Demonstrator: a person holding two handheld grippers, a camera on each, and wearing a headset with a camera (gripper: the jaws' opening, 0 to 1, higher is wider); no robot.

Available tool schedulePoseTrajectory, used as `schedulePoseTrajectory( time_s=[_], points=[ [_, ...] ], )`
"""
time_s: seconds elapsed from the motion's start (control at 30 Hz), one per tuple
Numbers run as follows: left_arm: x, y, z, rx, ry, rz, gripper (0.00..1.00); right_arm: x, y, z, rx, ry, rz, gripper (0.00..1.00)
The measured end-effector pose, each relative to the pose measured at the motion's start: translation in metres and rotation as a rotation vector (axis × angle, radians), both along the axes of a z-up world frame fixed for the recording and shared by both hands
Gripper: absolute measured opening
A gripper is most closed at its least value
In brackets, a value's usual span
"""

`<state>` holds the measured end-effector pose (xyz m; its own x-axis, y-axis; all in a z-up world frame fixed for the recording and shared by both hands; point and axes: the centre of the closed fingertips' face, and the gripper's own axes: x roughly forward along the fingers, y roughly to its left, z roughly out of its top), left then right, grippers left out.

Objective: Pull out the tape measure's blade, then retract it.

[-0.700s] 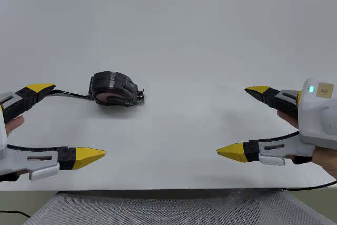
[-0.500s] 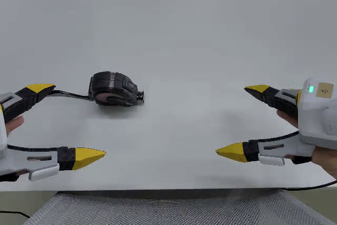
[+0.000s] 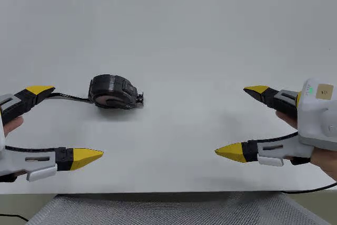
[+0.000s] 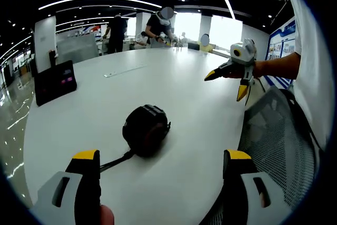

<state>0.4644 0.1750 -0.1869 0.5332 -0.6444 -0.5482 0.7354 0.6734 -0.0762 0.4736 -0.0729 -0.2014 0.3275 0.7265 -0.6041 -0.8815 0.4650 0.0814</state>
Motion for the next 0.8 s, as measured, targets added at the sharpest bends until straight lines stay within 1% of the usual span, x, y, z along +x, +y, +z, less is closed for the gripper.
schedulePoseTrajectory(
  time_s=[0.3, 0.37, 0.43, 0.47, 0.5, 0.7, 0.8],
  points=[
    [-0.0014, -0.0001, -0.001, 0.006, 0.004, -0.004, 0.92, -0.0014, 0.0011, 0.0009, -0.002, 0.002, 0.004, 0.9],
    [-0.0004, 0.0015, -0.0017, 0.016, -0.001, -0.003, 0.9, -0.0012, 0.0012, 0.0012, -0.001, 0.001, 0.004, 0.89],
    [-0.0006, 0.0019, -0.0025, 0.015, 0.01, -0.006, 0.88, -0.0013, 0.001, 0.0008, -0.002, 0.0, 0.006, 0.89],
    [-0.0003, 0.0025, -0.0024, 0.014, 0.012, -0.004, 0.85, -0.0013, 0.001, 0.0007, -0.003, 0.0, 0.006, 0.89],
    [0.0011, 0.0035, -0.0024, 0.017, 0.006, -0.002, 0.85, -0.0013, 0.0012, 0.0007, -0.002, 0.001, 0.006, 0.89],
    [0.0032, 0.005, -0.0029, 0.018, 0.019, -0.004, 0.83, 0.0011, 0.0021, 0.0004, -0.004, -0.001, 0.009, 0.89],
    [0.0064, 0.0059, -0.0018, 0.018, 0.018, -0.003, 0.82, 0.0032, 0.0025, 0.0007, -0.006, -0.004, 0.012, 0.89]
  ],
)
